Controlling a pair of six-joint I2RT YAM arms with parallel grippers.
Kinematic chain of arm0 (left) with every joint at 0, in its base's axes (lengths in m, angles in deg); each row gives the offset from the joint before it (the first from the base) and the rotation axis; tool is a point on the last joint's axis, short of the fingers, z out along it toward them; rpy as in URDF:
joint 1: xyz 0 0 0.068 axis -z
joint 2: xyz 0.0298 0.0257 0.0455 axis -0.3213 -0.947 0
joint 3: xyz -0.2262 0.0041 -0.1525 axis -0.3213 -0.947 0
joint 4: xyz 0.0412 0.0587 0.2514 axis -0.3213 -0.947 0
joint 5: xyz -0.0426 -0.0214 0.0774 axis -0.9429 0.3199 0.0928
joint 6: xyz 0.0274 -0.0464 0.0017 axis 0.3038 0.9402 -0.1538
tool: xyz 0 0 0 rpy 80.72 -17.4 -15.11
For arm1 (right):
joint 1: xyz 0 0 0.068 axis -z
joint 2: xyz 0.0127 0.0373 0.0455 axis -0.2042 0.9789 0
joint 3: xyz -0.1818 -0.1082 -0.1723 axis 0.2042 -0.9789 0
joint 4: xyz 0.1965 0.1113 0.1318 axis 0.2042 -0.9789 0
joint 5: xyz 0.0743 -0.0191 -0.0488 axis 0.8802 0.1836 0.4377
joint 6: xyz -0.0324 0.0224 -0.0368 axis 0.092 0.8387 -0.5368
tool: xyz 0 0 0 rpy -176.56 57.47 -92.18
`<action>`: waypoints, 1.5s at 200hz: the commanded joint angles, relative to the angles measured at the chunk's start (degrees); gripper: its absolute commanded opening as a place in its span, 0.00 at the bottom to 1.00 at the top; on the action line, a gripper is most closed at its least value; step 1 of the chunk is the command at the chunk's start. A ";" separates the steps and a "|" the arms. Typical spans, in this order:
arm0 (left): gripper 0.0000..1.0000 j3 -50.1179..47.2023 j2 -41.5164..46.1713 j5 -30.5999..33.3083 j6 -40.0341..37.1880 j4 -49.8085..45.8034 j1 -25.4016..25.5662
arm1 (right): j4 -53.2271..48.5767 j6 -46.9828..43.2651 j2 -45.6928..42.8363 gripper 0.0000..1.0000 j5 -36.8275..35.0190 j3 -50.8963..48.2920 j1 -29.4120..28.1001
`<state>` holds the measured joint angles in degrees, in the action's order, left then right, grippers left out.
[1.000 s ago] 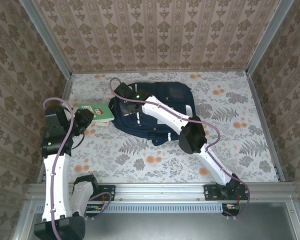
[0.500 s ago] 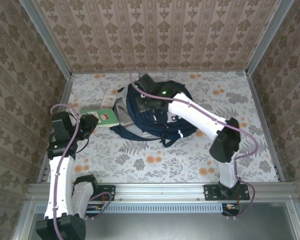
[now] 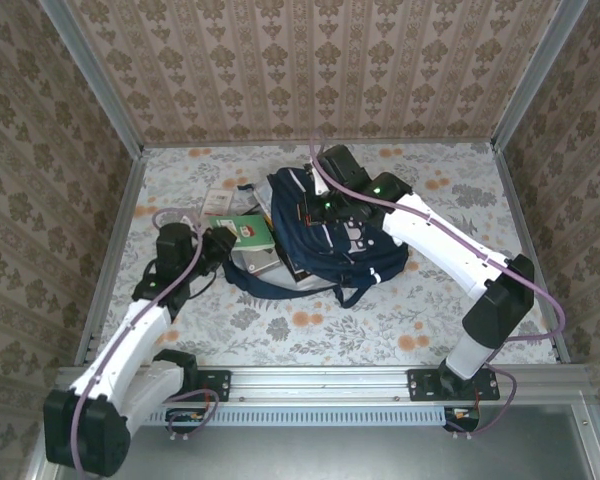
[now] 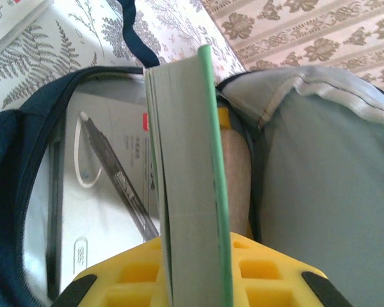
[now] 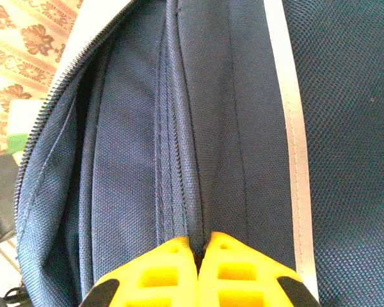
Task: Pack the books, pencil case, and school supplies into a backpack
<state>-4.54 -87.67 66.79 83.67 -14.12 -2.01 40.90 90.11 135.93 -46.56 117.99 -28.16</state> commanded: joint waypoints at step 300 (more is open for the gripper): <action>0.82 10.65 -31.24 7.08 4.68 20.91 14.03 | 9.77 6.13 -7.08 0.00 4.84 -6.79 2.93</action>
<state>4.91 -126.53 72.14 93.29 19.04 13.73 46.98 94.46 133.15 -42.95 111.91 -26.50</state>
